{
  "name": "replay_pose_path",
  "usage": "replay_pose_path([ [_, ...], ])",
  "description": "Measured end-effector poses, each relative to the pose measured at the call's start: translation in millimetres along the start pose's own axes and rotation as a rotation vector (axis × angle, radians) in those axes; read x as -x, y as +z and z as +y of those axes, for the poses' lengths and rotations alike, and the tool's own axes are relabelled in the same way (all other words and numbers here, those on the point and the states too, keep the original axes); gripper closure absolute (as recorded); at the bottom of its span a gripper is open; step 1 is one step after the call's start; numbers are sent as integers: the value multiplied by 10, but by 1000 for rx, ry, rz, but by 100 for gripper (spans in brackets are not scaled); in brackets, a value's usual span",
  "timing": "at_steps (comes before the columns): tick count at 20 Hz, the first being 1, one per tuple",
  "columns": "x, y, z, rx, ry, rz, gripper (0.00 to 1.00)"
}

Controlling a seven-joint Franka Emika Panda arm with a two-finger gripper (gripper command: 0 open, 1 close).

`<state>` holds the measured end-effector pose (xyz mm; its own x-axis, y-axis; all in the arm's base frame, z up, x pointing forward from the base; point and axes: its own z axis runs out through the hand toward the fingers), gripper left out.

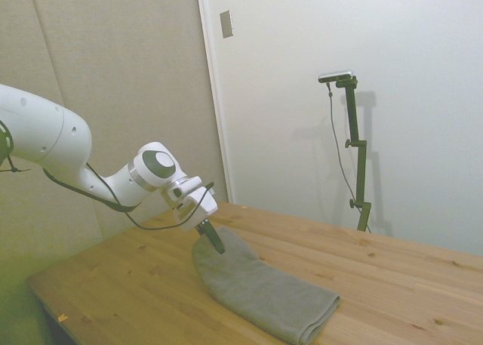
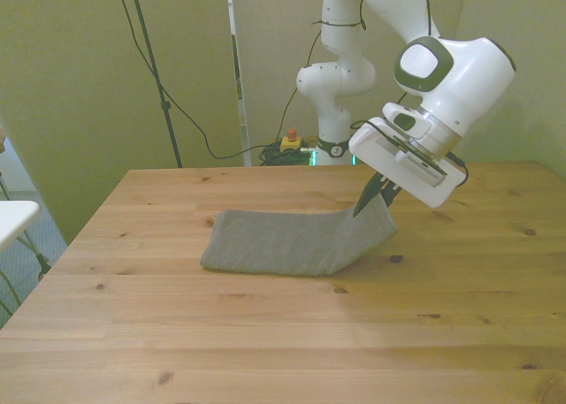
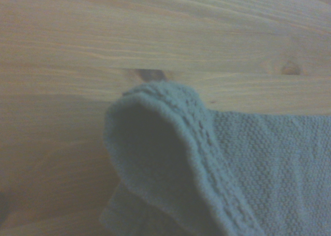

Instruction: Fold the towel

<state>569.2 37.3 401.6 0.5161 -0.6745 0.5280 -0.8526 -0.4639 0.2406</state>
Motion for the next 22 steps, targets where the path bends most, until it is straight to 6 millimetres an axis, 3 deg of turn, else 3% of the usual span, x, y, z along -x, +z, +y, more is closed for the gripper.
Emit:
replay_pose_path([
  [7,-536,357,363,-53,68,-75,100],
  [10,-676,488,472,-71,79,-113,100],
  [22,-1036,370,949,-96,142,-119,100],
])
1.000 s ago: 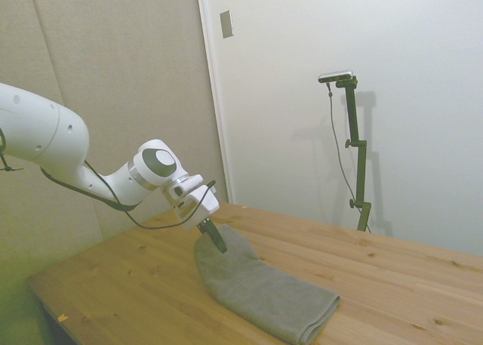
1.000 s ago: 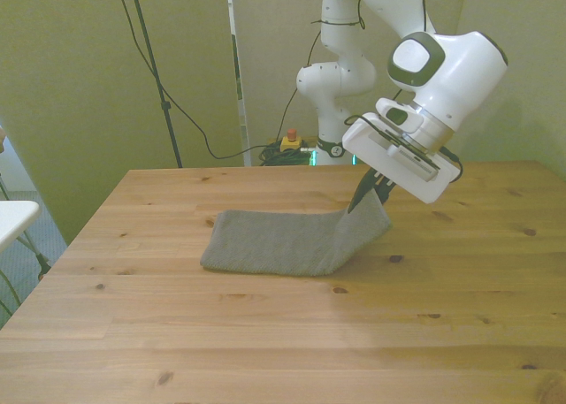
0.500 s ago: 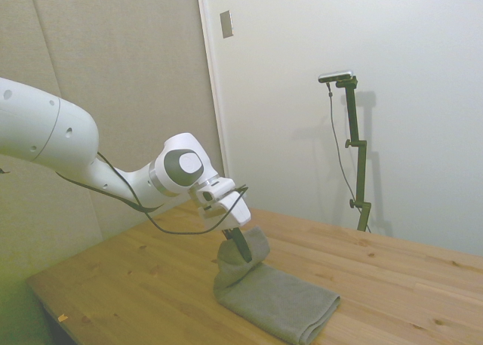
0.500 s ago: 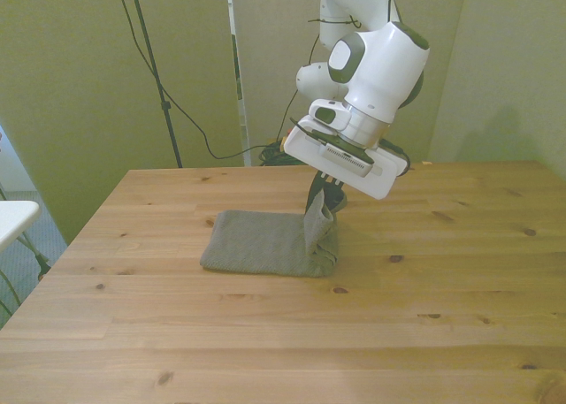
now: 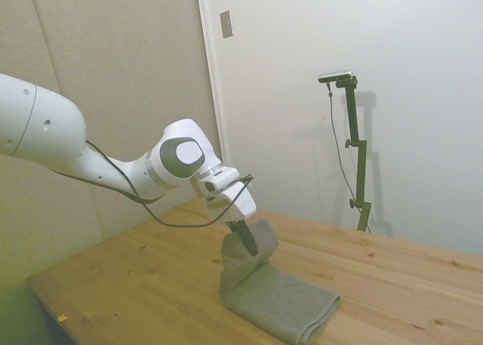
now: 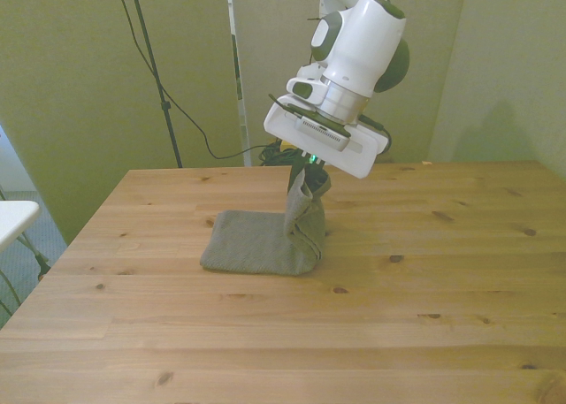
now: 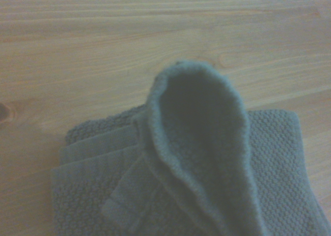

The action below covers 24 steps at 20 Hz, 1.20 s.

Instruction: Fold the towel

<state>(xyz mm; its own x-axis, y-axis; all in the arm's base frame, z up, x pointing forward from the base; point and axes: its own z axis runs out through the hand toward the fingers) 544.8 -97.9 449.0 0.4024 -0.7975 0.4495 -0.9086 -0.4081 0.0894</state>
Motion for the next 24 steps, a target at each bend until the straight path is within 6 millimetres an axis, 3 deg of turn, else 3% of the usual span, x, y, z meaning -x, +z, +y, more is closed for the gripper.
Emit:
replay_pose_path([
  [4,-66,-18,198,-3,21,-2,100],
  [10,-406,426,480,-38,77,-53,100],
  [13,-479,565,453,-123,84,-97,100],
  [14,-486,601,416,-167,82,-114,0],
  [19,-429,734,307,-294,32,-228,0],
  [24,-426,671,309,-302,25,-237,0],
])
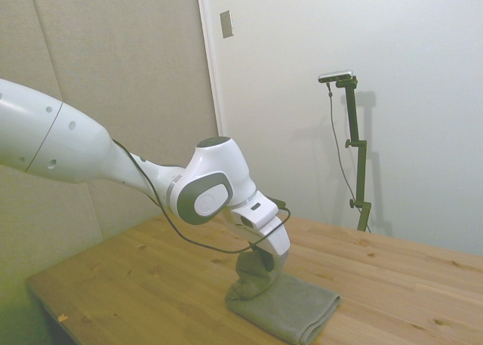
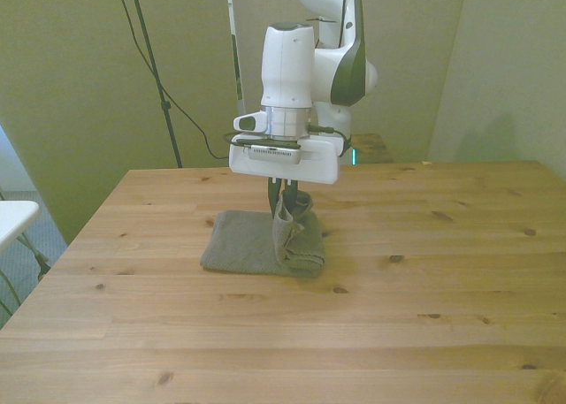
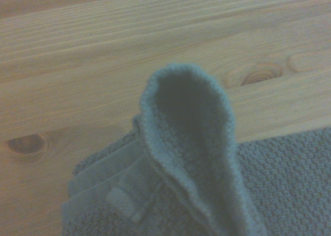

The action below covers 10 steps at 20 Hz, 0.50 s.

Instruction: Fold the towel

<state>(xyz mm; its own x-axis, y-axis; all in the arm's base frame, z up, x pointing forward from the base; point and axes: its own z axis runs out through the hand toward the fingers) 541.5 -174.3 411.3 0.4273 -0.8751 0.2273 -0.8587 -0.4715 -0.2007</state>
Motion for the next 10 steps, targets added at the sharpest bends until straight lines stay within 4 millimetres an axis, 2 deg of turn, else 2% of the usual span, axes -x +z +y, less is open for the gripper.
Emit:
replay_pose_path([
  [10,26,-377,14,-7,3,-14,0],
])
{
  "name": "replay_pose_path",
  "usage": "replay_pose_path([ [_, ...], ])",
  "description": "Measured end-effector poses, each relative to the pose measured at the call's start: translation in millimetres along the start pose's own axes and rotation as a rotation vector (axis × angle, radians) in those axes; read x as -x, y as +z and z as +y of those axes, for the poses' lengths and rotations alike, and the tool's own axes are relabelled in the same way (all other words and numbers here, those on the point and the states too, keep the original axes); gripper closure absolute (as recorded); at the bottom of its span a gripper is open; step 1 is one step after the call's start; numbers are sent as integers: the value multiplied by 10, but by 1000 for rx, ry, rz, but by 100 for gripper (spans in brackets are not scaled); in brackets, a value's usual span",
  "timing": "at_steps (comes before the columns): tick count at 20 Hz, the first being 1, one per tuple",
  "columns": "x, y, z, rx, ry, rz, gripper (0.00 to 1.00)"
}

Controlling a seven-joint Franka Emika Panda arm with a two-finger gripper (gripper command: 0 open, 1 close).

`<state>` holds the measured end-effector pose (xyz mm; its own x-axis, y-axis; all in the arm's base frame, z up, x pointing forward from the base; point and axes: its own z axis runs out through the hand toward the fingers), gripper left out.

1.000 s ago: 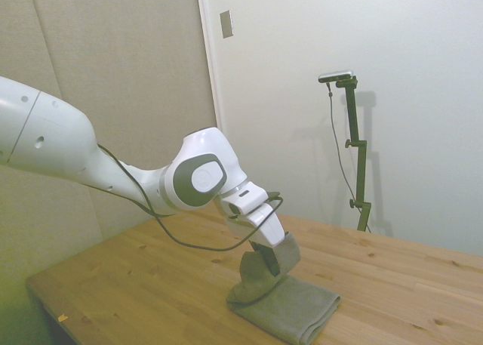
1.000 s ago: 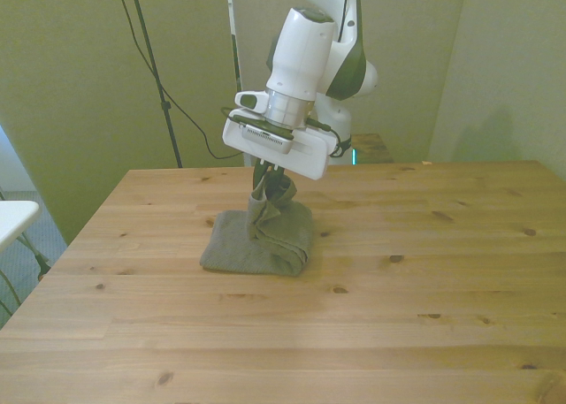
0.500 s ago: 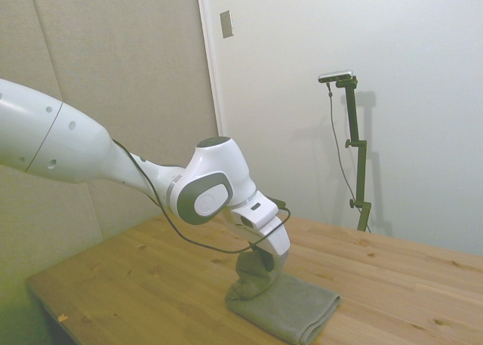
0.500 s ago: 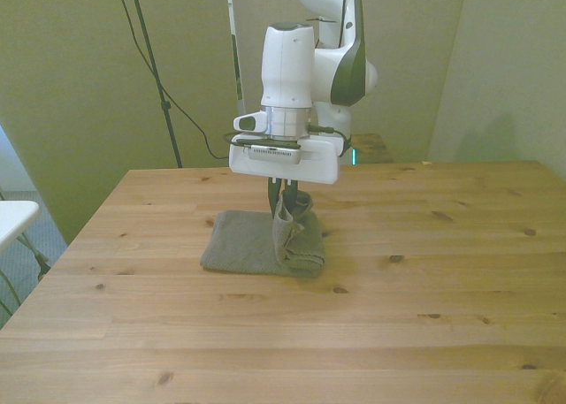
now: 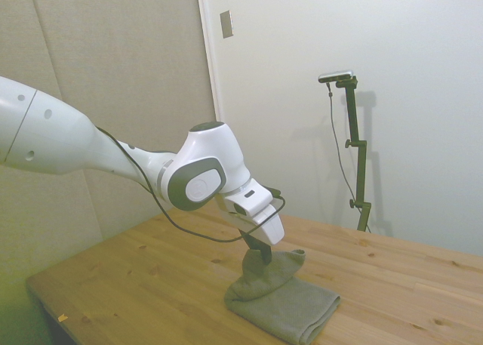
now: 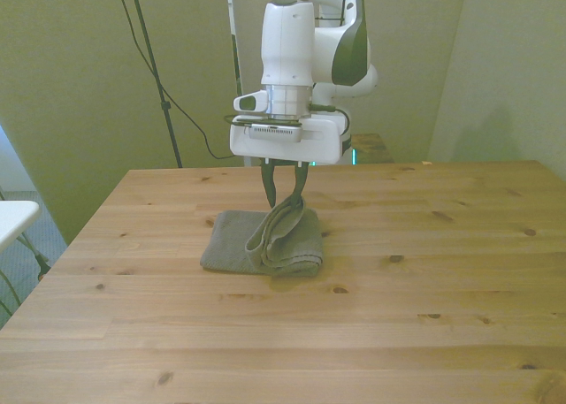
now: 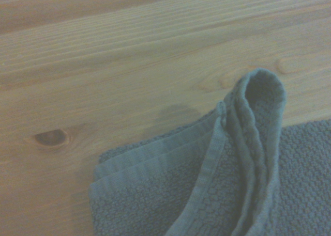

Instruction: Fold the towel

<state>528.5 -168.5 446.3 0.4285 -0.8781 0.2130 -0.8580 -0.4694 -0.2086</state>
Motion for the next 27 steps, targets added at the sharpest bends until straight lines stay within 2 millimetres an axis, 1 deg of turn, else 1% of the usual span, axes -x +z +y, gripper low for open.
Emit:
replay_pose_path([
  [5,86,-123,-32,7,-14,-18,0],
  [11,239,-520,5,33,-29,-60,0],
  [15,401,-736,-8,48,-45,-79,0],
  [18,511,-758,-33,63,-59,-95,0],
  [23,722,-686,-68,75,-94,-154,0],
  [27,891,-709,-111,93,-129,-193,0],
])
